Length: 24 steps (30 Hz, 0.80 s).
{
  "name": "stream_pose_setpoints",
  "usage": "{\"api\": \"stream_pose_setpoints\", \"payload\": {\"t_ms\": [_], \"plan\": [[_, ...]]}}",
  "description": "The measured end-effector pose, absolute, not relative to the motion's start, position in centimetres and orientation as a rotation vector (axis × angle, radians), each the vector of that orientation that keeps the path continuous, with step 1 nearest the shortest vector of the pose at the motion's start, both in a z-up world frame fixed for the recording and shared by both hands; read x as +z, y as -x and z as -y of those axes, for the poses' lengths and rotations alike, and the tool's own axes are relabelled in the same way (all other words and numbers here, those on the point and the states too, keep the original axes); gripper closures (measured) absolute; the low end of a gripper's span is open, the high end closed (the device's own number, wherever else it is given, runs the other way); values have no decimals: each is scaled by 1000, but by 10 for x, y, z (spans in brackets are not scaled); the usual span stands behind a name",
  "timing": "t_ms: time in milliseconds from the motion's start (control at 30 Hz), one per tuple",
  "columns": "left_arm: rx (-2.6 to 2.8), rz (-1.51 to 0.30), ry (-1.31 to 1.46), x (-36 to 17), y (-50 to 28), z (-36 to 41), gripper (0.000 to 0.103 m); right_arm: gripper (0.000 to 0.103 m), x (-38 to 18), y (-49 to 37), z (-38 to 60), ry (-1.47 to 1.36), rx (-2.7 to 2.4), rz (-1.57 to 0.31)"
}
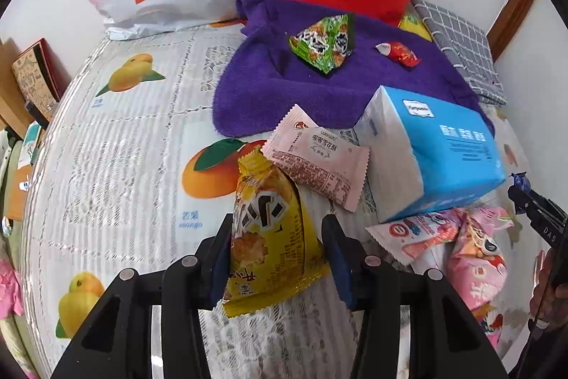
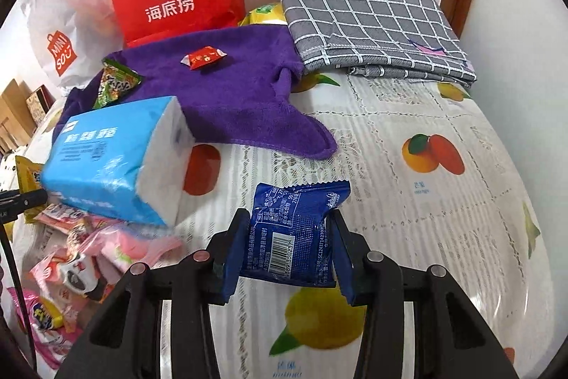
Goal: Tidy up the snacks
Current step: 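Grasp the yellow snack bag with the left gripper while the right gripper lifts the blue packet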
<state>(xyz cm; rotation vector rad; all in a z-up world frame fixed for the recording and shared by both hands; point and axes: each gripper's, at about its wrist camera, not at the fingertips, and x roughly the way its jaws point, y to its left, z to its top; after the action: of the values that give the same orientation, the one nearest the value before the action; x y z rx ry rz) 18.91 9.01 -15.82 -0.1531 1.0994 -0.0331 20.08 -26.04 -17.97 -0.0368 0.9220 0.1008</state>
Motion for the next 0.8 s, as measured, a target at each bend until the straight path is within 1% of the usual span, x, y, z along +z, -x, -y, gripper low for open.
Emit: {"api": "stream_pose_setpoints", "payload": {"t_ms": [433,800], "plan": [[-76,-1009,160,-113,-143,-82,57,59,-131,-153,231,46,156,-824],[-133,-963,149,-80,-128,-55,57,59,-98,-129,216,31,213,-773]]}}
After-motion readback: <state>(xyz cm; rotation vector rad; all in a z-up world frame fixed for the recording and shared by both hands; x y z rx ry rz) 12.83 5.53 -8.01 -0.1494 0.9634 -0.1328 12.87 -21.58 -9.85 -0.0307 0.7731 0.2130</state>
